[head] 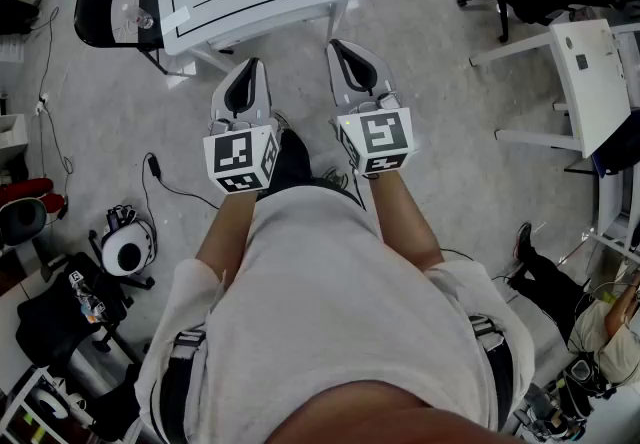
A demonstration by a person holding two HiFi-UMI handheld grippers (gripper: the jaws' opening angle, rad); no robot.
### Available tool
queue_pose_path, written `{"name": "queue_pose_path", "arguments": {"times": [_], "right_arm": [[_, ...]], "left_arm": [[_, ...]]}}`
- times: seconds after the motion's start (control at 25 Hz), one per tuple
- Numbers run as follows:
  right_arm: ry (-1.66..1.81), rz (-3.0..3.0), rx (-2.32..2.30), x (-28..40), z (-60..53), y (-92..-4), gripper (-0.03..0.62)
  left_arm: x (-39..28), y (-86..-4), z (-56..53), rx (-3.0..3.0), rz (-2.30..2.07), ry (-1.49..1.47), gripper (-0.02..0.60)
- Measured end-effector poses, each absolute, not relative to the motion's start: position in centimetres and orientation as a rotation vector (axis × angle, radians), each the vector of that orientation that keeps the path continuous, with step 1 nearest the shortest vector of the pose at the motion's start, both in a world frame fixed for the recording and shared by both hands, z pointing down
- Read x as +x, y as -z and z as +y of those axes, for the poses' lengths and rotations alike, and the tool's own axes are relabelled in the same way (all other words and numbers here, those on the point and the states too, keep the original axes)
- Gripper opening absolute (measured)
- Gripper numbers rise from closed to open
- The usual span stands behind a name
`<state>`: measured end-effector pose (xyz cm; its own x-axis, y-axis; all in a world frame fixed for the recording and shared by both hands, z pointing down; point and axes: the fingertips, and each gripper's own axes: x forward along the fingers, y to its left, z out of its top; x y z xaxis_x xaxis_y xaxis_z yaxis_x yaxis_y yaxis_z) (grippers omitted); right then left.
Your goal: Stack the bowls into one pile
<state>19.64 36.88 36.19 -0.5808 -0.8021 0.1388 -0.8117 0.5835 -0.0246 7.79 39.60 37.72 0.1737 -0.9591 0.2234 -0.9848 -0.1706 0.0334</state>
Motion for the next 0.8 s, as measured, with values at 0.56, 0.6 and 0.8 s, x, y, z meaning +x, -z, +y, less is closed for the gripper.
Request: {"name": "queue_pose_path", "arguments": {"times": [0.56,0.6,0.8], "right_arm": [[-0.175,-2.627,1.286,8.3,23.7,-40.8,0.000],[-0.171,-2.619,1.273,7.5,22.7,-41.0,0.000],[-0.174,-2.591,1.233,5.2,19.5,-41.2,0.017]], "left_arm": [[-2.7,-41.9,27.1,2.215,-1.795,-0.250,0.002],[-3.6,-42.0,26.2,2.211,-1.790,-0.247,0.002],[-7.0,-42.3,22.5,2.193,-1.764,-0.236,0.002]]}}
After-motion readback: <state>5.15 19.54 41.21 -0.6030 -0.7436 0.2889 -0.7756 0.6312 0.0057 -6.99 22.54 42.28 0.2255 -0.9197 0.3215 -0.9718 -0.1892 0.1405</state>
